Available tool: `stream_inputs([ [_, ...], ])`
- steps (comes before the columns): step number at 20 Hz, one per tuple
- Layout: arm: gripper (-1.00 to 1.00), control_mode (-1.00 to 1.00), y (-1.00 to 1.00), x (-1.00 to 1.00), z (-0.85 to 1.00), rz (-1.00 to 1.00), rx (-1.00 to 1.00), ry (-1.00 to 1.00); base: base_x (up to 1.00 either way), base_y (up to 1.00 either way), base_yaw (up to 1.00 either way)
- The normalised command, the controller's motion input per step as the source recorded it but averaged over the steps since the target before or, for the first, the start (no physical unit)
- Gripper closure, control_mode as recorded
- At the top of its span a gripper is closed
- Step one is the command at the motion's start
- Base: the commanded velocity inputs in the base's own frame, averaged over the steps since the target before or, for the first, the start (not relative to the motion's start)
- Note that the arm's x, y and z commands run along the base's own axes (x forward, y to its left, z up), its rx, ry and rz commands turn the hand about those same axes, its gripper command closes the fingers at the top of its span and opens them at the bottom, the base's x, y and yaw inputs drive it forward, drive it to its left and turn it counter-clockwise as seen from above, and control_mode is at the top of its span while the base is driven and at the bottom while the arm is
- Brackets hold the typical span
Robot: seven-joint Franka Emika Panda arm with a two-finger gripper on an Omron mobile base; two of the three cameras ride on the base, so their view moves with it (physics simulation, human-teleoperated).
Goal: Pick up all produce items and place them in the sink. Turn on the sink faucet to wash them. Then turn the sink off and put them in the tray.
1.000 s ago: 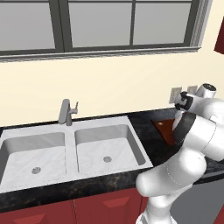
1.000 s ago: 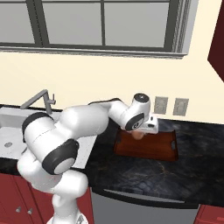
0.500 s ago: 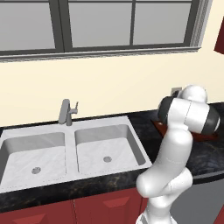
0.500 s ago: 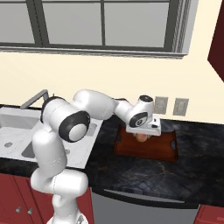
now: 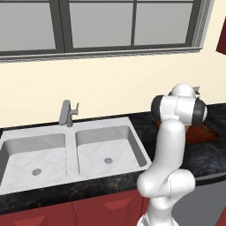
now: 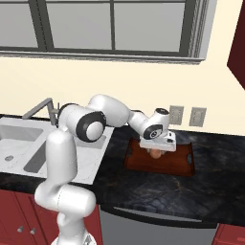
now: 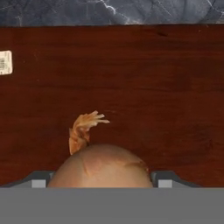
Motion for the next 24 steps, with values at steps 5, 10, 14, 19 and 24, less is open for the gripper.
stream_inputs([
  [5,-1.00,-1.00,0.00,0.08,-0.07,0.05,0.00,0.00,0.00,0.00,0.00],
  [10,-1.00,-1.00,-0.01,-0.20,0.41,0.08,0.00,-0.01,0.00,0.00,0.00],
  [14,-1.00,-1.00,0.00,-0.21,0.40,0.08,0.00,0.00,0.00,0.00,0.00],
  [19,-1.00,-1.00,0.10,-0.08,0.10,0.09,-0.02,0.05,0.00,0.00,0.00],
  [24,-1.00,-1.00,0.13,0.02,-0.36,0.09,0.00,0.06,0.00,0.00,0.00],
])
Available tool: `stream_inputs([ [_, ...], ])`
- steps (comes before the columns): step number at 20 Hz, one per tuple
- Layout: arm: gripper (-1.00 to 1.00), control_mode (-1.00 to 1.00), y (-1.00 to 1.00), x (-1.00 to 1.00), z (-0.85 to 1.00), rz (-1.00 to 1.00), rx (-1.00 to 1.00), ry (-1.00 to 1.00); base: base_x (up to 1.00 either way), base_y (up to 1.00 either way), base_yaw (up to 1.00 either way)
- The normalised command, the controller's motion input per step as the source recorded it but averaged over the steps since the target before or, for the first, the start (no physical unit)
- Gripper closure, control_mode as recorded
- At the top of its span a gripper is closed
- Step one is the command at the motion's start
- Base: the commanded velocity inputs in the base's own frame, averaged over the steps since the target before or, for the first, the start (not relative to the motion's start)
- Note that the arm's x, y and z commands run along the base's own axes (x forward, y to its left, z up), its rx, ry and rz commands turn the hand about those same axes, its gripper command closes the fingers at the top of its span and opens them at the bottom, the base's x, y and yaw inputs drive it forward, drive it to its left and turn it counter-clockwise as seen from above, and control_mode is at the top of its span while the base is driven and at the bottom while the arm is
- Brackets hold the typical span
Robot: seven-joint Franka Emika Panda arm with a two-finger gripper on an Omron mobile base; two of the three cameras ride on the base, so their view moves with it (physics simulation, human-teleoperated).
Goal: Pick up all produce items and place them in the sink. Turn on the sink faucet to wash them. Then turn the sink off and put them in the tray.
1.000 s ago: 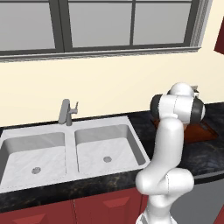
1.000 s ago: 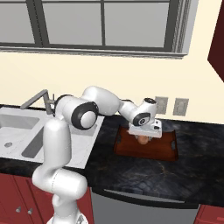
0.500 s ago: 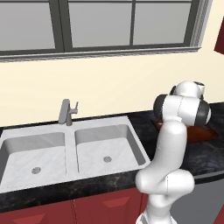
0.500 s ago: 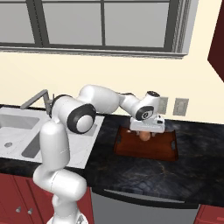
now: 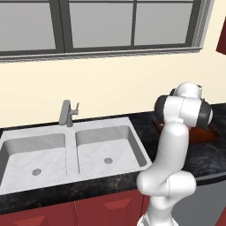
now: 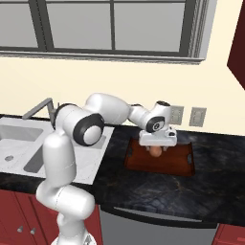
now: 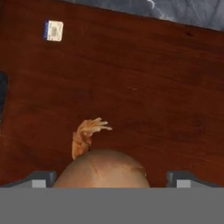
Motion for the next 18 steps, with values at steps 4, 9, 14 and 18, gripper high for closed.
stream_inputs([
  [4,-1.00,-1.00,0.01,0.00,-0.17,0.11,0.00,0.01,0.00,0.00,0.00],
  [9,-1.00,-1.00,0.00,0.00,-0.22,0.11,0.00,0.00,0.00,0.00,0.00],
  [14,-1.00,-1.00,0.00,0.00,-0.24,0.11,0.02,-0.05,0.00,0.00,0.00],
  [18,-1.00,-1.00,-0.03,0.00,-0.02,0.10,0.04,-0.10,0.00,0.00,0.00],
])
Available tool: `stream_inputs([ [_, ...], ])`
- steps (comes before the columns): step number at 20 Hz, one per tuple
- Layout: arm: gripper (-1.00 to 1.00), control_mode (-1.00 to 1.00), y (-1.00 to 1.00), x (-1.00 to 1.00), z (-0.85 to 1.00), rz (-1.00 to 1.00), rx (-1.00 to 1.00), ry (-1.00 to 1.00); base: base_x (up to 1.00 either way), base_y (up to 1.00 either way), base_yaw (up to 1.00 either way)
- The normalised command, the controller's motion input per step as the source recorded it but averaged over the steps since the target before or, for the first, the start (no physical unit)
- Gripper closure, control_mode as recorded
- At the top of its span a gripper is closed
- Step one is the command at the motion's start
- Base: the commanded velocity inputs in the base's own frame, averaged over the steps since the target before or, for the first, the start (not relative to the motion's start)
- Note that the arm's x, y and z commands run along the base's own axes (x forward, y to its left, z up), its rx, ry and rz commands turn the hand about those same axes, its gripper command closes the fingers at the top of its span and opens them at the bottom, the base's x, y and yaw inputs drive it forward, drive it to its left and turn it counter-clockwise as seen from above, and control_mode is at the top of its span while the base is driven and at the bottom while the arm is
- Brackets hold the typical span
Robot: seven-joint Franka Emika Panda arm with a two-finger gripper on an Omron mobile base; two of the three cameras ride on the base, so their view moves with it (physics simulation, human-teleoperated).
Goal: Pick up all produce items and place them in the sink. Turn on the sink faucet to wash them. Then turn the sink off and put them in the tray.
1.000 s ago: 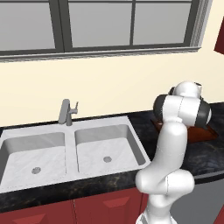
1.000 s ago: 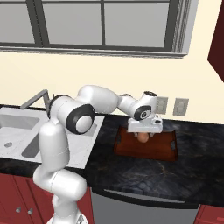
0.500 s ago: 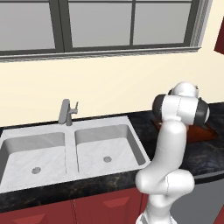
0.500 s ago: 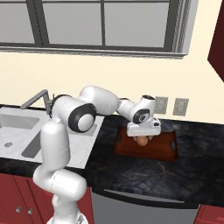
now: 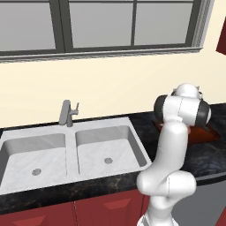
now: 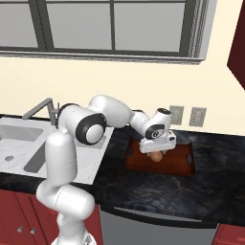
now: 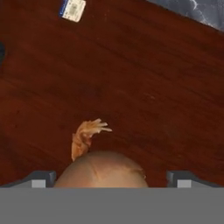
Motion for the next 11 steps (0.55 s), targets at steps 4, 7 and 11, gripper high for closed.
stream_inputs([
  [4,-1.00,-1.00,-0.06,-0.01,0.18,0.10,0.03,-0.10,0.00,0.00,0.00],
  [7,-1.00,-1.00,0.00,-0.03,0.55,0.11,0.00,-0.01,0.00,0.00,0.00],
  [11,-1.00,-1.00,0.00,0.00,0.36,0.11,0.00,0.00,0.00,0.00,0.00],
])
